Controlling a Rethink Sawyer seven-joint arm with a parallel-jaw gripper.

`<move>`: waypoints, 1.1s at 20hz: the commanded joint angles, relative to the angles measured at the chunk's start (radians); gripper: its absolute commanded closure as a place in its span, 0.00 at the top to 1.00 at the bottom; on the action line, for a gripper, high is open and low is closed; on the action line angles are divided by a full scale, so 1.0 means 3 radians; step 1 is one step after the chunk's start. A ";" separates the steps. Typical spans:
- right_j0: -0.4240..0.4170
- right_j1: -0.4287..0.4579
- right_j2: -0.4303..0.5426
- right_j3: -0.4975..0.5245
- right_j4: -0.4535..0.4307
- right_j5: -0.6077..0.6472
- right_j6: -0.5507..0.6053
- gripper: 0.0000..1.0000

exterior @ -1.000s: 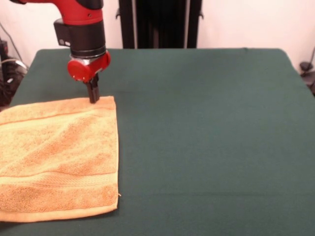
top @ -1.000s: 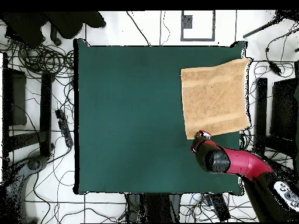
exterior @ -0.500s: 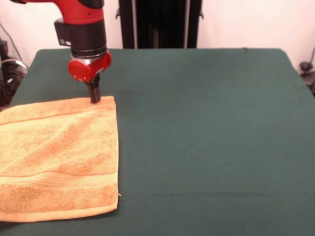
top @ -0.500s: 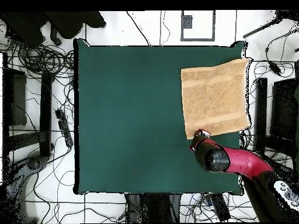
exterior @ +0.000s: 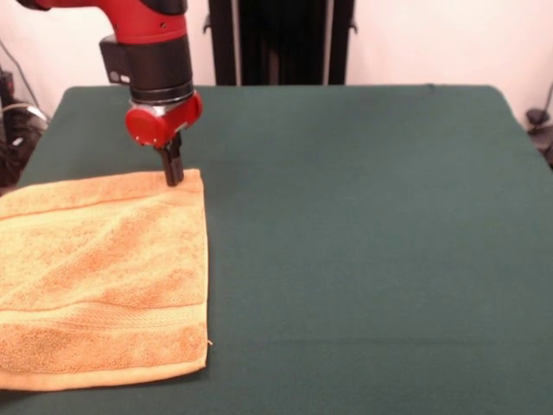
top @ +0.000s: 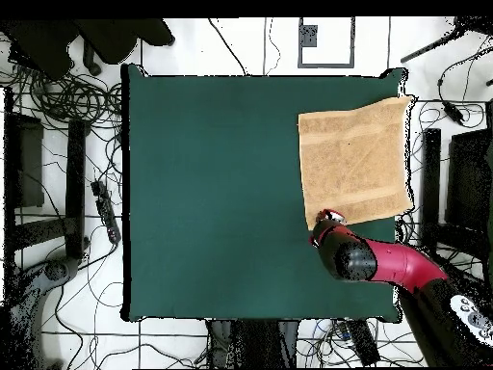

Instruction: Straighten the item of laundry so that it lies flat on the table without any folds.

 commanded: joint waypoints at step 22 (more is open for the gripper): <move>0.0567 0.0674 -0.0311 -0.0435 -0.0086 -0.0209 0.0794 0.00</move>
